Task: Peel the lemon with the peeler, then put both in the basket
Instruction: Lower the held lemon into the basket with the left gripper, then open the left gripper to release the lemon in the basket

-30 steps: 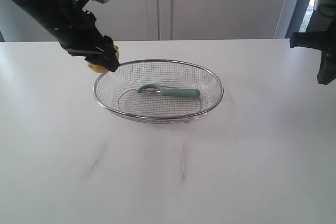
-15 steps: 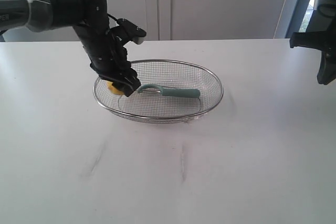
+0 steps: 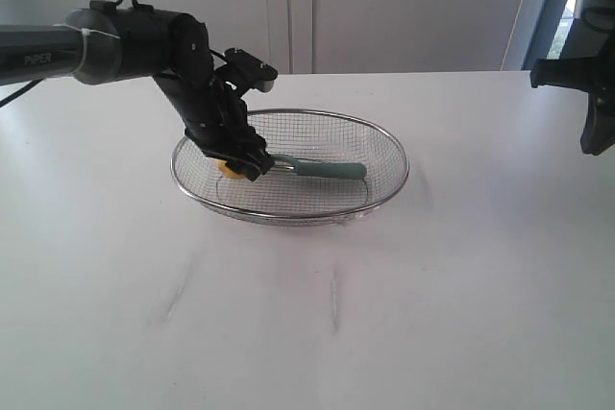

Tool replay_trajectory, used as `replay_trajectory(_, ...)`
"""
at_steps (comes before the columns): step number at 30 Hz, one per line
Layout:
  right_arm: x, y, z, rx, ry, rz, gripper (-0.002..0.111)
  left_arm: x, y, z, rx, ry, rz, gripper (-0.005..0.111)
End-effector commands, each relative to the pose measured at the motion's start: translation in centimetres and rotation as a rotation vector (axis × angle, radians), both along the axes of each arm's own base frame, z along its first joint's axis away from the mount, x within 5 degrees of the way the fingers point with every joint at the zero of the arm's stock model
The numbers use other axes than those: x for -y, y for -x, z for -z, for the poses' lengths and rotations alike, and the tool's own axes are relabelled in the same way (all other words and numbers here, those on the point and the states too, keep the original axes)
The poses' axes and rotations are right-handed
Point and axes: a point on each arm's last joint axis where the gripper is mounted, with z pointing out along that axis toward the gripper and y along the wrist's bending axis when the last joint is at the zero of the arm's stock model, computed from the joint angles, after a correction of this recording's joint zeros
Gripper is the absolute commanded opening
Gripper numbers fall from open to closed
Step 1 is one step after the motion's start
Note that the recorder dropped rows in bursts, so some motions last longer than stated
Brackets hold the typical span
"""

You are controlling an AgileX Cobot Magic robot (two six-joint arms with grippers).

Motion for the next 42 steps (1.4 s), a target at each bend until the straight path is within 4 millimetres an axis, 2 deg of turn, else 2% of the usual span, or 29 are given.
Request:
replay_trajectory(1, 0.28, 0.25, -0.19, 0.007, 0.003, 0.004, 0.0, 0.39, -0.03, 0.38, -0.009, 0.016, -0.01, 0.0)
replay_trajectory(5, 0.28, 0.25, -0.19, 0.007, 0.003, 0.004, 0.0, 0.45, -0.13, 1.06, -0.019, 0.012, -0.011, 0.0)
replay_trajectory(7, 0.28, 0.25, -0.19, 0.007, 0.003, 0.004, 0.0, 0.46, -0.14, 1.15, -0.021, 0.011, -0.011, 0.005)
replay_trajectory(10, 0.28, 0.21, -0.2, 0.011, 0.003, 0.005, 0.0, 0.47, -0.16, 1.27, -0.023, 0.01, -0.011, 0.02)
replay_trajectory(16, 0.28, 0.21, -0.2, 0.011, 0.003, 0.005, 0.0, 0.49, -0.21, 1.24, -0.017, 0.013, -0.011, 0.059)
replay_trajectory(20, 0.28, 0.21, -0.2, 0.011, 0.003, 0.005, 0.0, 0.49, -0.21, 1.24, -0.017, 0.013, -0.011, 0.074)
replay_trajectory(26, 0.29, 0.14, -0.21, 0.019, 0.004, 0.005, 0.0, 0.49, -0.21, 1.24, -0.017, 0.013, -0.011, 0.08)
replay_trajectory(42, 0.32, -0.3, -0.31, 0.068, 0.007, 0.007, 0.0, 0.46, -0.15, 1.27, -0.024, 0.009, -0.011, 0.08)
